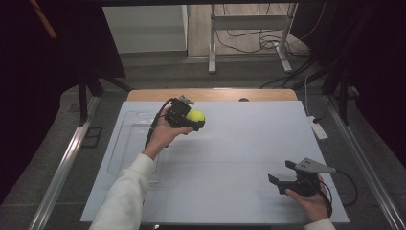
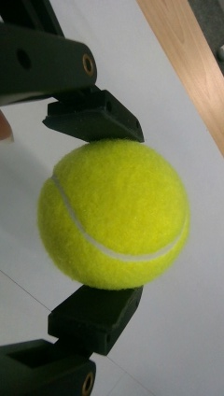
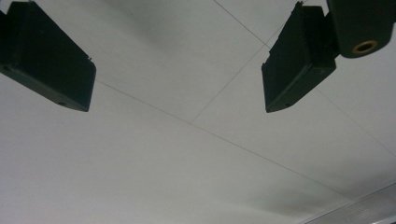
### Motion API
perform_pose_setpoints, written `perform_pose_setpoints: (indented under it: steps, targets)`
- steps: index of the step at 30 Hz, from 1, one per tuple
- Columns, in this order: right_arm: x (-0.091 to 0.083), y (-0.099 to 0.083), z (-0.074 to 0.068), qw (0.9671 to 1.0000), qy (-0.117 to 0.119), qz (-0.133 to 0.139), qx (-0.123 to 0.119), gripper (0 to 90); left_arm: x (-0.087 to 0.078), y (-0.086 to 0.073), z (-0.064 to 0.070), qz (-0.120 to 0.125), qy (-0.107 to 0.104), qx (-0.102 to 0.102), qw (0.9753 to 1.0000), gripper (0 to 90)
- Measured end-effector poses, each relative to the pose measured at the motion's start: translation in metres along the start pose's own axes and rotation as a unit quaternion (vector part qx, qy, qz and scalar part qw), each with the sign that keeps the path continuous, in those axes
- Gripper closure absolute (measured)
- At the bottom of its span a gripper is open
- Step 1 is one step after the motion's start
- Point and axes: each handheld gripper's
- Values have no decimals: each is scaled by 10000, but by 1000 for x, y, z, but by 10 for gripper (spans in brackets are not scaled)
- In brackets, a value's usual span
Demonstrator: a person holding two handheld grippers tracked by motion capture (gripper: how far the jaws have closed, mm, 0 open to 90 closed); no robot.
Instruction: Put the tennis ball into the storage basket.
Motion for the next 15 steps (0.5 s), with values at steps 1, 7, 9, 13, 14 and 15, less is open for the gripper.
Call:
perform_pose_setpoints:
  steps: [1, 7, 9, 13, 14, 15]
  targets:
    - [0, 0, 0, 10000, -2, -2, -2, 98, -1, 0, 0, 10, 8, -3, 10000, 268]
    - [0, 0, 0, 10000, -5, -4, 1, 98, -5, 0, 0, 65, 45, 2, 10000, 268]
    - [0, 0, 0, 10000, -7, -2, -4, 98, -6, -1, 0, 79, 55, 7, 10000, 269]
    - [0, 0, 0, 10000, -6, -1, 4, 98, -9, -1, 0, 112, 82, 22, 9999, 268]
    - [0, 0, 0, 10000, -7, -1, 5, 98, -9, -1, 0, 112, 82, 22, 9999, 268]
    - [0, 0, 0, 10000, -7, -1, 5, 98, -10, -1, 0, 119, 84, 24, 9999, 268]
Point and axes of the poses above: each handheld gripper's, and its own axes: x roughly forward along the jaws, y roughly out of its top, z roughly to its right, and after that the axes turned 8 degrees about x, right-handed
